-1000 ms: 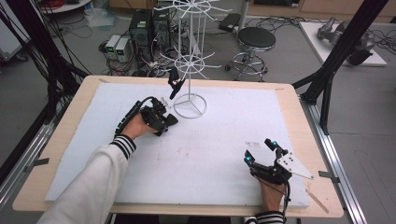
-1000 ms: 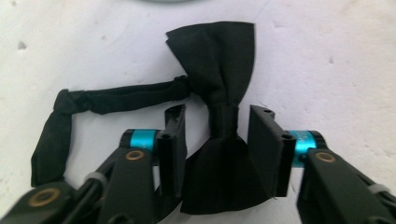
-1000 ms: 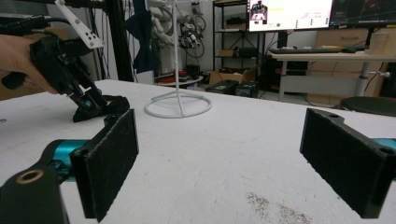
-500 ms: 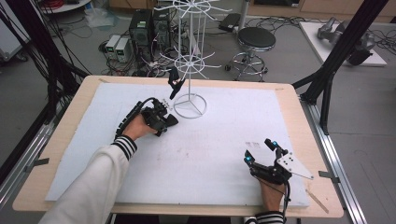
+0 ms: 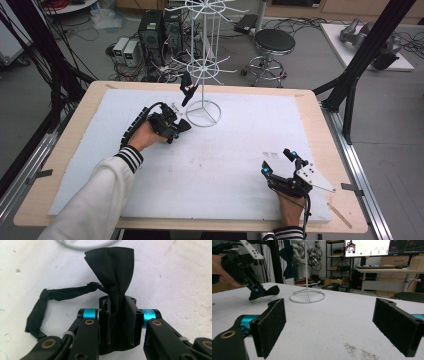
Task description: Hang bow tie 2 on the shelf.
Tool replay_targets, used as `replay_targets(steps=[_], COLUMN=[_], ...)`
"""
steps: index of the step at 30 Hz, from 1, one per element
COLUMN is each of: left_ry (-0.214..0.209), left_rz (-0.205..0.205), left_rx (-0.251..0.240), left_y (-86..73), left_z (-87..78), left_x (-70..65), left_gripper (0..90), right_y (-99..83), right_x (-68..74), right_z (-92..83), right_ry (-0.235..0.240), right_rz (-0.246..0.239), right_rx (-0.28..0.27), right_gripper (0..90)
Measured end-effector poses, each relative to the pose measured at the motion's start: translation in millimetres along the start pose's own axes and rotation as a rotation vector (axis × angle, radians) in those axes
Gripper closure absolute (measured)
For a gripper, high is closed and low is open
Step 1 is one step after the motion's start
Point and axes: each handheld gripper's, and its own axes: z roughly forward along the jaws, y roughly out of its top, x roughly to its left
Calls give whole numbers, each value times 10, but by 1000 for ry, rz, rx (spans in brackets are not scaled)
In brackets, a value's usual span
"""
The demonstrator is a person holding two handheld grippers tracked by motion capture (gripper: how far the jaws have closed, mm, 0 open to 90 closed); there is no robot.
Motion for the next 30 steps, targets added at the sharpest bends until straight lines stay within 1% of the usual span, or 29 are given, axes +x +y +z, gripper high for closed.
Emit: replay_targets(steps=[1, 5, 7, 10, 12, 13, 17, 19, 23, 26, 28, 30], left_ry=[-3, 0, 3, 0, 3, 6, 4, 0, 2, -5, -1, -2], left_rz=[-14, -30, -47, -59, -59, -53, -61, -65, -57, -64, -65, -72], left_rx=[-28, -60, -80, -122, -150, -164, -251, -286, -326, -361, -378, -407], left_y=[-17, -68, -93, -105, -104, -102, -103, -104, -109, -115, -119, -125], left_z=[-23, -48, -56, -100, -153, -191, -346, -410, -485, -525, -553, -581], left_x=[2, 8, 4, -2, -13, -15, -37, -48, -65, -67, -71, -72], left_gripper=[754, 754, 754, 755, 754, 754, 754, 754, 754, 755, 754, 755], right_y=[0, 0, 0, 0, 0, 0, 0, 0, 0, 0, 1, 0], right_x=[0, 0, 1, 1, 2, 1, 1, 1, 1, 1, 4, 3], right_z=[0, 1, 2, 2, 3, 2, 2, 3, 3, 3, 2, 1], right_ry=[0, 0, 0, 0, 0, 0, 0, -2, -2, -1, -1, -1], right_rz=[0, 0, 0, -1, -2, -3, -3, -5, -5, -6, -2, -4], right_rx=[0, 0, -2, -2, -2, -2, -1, -1, -1, -1, 1, 1], right_gripper=[110, 110, 110, 110, 110, 110, 110, 110, 110, 110, 110, 110])
